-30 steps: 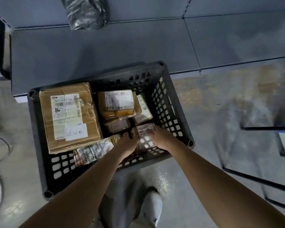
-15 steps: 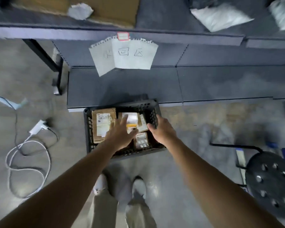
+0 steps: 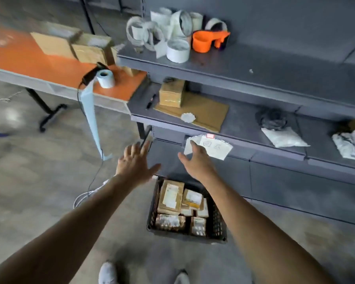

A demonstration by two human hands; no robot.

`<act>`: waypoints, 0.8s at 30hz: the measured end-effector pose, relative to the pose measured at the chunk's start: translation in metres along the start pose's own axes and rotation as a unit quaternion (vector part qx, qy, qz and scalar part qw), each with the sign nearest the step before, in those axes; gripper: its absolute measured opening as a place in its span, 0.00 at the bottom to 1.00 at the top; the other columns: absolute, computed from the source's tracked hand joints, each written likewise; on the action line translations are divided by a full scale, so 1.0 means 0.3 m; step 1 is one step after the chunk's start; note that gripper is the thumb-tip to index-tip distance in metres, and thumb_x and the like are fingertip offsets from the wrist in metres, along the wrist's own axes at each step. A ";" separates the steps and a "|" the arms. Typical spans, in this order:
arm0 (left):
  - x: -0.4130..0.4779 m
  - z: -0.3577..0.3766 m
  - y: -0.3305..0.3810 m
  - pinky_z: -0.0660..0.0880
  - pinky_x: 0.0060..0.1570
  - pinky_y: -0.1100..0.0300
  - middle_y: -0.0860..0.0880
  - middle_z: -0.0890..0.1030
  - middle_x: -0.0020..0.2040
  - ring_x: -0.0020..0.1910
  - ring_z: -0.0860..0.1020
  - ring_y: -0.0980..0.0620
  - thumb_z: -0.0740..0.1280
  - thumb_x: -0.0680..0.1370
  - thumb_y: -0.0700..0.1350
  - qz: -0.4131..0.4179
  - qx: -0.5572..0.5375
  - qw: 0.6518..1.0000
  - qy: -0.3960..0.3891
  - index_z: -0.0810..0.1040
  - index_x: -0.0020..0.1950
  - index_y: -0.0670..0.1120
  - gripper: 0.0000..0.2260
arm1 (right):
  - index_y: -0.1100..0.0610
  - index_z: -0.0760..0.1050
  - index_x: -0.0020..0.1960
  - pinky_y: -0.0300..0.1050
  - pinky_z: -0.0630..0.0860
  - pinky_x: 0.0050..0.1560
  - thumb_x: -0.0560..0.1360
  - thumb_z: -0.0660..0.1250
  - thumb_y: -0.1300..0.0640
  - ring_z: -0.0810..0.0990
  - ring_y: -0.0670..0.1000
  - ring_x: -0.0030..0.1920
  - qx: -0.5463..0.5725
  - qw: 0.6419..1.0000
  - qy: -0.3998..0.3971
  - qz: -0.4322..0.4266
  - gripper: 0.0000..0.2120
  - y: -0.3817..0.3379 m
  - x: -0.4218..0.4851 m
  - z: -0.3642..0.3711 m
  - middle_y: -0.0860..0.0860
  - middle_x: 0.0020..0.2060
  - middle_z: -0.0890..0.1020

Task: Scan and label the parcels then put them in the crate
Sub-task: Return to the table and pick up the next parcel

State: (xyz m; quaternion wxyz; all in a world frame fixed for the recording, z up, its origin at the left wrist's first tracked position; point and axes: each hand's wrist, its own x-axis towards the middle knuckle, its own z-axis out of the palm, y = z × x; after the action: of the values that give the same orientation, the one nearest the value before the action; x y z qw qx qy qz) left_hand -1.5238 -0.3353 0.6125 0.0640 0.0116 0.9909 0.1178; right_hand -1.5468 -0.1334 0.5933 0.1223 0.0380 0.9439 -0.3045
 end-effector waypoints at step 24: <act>0.175 -0.745 -1.502 0.63 0.69 0.44 0.45 0.57 0.76 0.76 0.54 0.44 0.60 0.76 0.66 -0.058 -0.045 0.987 0.145 0.49 0.80 0.53 0.38 | 0.49 0.54 0.79 0.57 0.68 0.67 0.79 0.60 0.38 0.65 0.57 0.72 -0.038 0.987 0.030 -0.150 0.33 -1.652 0.311 0.603 0.56 0.73 0.64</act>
State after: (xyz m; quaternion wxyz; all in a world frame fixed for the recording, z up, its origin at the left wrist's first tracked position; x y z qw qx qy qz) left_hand -1.6084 -0.8230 0.7157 -0.0730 -0.0658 0.9823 0.1592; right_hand -1.6718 -0.6415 0.7080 0.0481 -0.0999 0.9530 -0.2820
